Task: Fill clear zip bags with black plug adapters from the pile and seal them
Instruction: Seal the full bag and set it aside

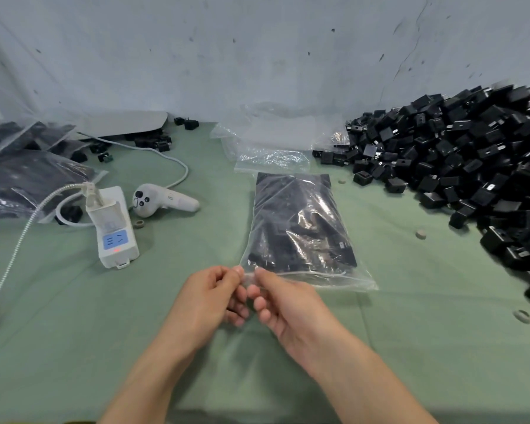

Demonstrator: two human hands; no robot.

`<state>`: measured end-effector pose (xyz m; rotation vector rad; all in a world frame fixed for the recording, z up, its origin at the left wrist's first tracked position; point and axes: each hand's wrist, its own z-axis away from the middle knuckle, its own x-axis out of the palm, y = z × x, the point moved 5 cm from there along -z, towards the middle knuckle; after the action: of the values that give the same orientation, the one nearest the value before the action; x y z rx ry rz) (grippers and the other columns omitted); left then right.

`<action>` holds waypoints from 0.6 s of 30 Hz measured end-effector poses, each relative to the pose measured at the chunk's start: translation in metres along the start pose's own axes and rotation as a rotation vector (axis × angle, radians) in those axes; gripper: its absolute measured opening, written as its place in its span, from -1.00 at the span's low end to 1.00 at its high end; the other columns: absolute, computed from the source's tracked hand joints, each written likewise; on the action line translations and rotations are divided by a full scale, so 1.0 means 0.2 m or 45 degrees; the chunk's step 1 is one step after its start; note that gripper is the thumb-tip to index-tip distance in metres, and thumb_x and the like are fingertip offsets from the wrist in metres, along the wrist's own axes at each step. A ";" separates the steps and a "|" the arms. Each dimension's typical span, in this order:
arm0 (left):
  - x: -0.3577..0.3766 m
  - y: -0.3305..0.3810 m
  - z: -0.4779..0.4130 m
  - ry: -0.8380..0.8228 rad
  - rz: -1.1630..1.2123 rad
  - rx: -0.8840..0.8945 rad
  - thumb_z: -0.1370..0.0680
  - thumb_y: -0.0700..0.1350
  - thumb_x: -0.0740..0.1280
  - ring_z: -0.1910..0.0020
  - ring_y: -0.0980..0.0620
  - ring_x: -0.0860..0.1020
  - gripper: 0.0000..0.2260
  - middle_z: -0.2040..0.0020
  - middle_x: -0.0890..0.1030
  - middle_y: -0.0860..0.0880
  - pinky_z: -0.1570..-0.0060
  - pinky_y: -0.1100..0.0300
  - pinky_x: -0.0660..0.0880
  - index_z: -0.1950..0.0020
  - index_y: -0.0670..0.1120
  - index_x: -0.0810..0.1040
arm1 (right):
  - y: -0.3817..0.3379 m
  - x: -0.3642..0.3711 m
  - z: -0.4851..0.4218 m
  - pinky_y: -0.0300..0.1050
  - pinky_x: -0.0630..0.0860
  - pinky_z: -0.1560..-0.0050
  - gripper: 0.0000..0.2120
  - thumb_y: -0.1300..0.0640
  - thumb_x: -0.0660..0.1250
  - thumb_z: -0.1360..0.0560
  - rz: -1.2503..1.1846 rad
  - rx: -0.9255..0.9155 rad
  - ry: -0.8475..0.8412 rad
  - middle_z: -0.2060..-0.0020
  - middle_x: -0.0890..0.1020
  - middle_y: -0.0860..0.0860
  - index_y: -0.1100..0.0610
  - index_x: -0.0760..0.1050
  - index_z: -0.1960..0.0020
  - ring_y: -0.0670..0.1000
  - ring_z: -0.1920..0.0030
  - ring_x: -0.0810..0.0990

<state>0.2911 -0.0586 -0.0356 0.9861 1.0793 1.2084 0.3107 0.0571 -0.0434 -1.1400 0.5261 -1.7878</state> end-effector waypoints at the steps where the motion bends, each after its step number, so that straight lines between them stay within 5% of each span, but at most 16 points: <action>1: 0.00 0.00 0.00 0.001 0.000 -0.002 -0.66 -0.18 0.23 0.56 0.07 0.51 -0.76 0.45 0.57 -0.08 0.56 0.26 0.49 0.15 -0.28 0.50 | 0.00 -0.01 0.00 -0.36 0.39 0.57 -0.75 0.22 0.28 -0.63 0.030 -0.019 0.000 0.49 0.60 0.02 0.29 0.57 0.18 -0.16 0.58 0.47; 18: 0.01 0.00 0.00 0.007 0.010 -0.054 -0.67 -0.16 0.22 0.55 0.07 0.53 -0.75 0.46 0.60 -0.07 0.54 0.27 0.51 0.16 -0.23 0.53 | 0.00 0.00 0.00 -0.34 0.41 0.56 -0.74 0.23 0.27 -0.64 0.013 -0.036 0.022 0.49 0.60 0.02 0.28 0.56 0.19 -0.14 0.58 0.49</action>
<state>0.2906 -0.0574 -0.0359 0.9558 1.0508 1.2357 0.3102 0.0577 -0.0435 -1.1402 0.5681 -1.7875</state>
